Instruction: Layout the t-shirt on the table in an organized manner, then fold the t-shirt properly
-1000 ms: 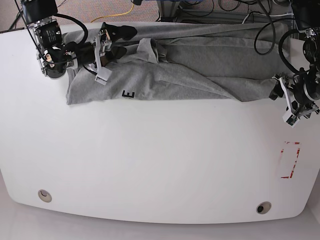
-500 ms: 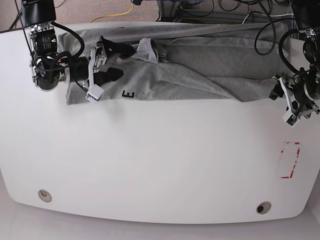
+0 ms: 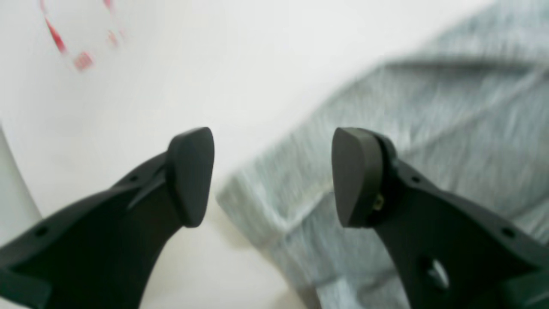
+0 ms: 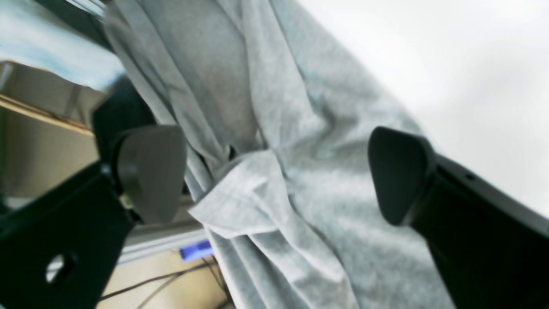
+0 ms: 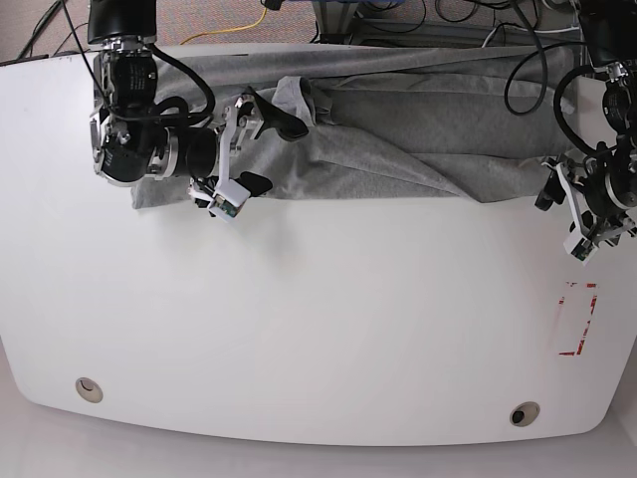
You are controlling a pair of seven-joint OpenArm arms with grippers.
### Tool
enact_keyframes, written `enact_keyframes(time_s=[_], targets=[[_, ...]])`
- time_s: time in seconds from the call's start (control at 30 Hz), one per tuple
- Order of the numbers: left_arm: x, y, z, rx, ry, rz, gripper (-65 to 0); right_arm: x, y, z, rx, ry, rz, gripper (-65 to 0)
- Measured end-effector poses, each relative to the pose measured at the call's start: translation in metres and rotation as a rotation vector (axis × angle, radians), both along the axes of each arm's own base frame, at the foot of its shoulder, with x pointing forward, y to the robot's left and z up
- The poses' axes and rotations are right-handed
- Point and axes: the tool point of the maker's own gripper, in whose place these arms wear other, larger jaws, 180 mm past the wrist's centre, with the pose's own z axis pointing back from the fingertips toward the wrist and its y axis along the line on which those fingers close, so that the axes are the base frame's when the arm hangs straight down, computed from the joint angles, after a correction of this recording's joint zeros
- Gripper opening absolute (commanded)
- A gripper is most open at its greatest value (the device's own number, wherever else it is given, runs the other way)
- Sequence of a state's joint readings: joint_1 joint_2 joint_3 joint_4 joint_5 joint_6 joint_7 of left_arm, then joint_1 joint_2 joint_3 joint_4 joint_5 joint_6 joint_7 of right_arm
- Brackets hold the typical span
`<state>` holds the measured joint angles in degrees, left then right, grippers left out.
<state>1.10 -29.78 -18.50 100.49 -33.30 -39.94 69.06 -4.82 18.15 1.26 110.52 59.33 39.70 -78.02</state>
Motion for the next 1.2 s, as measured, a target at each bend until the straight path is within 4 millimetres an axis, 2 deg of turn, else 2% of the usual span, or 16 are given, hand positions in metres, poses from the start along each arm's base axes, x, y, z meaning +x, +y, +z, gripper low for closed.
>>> enact_keyframes(time_s=[0.1, 0.23, 0.47, 0.67, 0.77, 0.9, 1.2], targets=[[0.000, 0.000, -0.002, 0.007, 0.003, 0.005, -24.7, 0.001, 0.001, -0.004, -0.035, -0.024, -0.020, 0.0], [-0.003, 0.012, -0.008, 0.077, 0.025, 0.034, -24.7, 0.003, -0.001, -0.006, -0.066, -0.050, -0.043, 0.0], [0.003, 0.001, -0.012, 0.067, 0.012, 0.048, -24.7, -0.005, 0.000, -0.007, -0.074, -0.058, -0.043, 0.0], [0.002, 0.005, -0.014, 0.092, 0.019, 0.062, -24.7, -0.012, -0.002, -0.018, -0.100, -0.033, -0.069, 0.0], [0.002, 0.002, -0.016, 0.082, 0.021, 0.061, -24.7, -0.020, 0.005, -0.030, -0.153, -0.024, -0.029, 0.0], [0.003, -0.002, -0.016, 0.065, 0.017, 0.055, -24.7, -0.028, 0.019, -0.031, -0.141, -0.022, 0.016, 0.0], [0.002, -0.001, -0.016, 0.068, 0.017, 0.057, -24.7, -0.028, 0.019, -0.033, -0.154, -0.021, 0.020, 0.0]])
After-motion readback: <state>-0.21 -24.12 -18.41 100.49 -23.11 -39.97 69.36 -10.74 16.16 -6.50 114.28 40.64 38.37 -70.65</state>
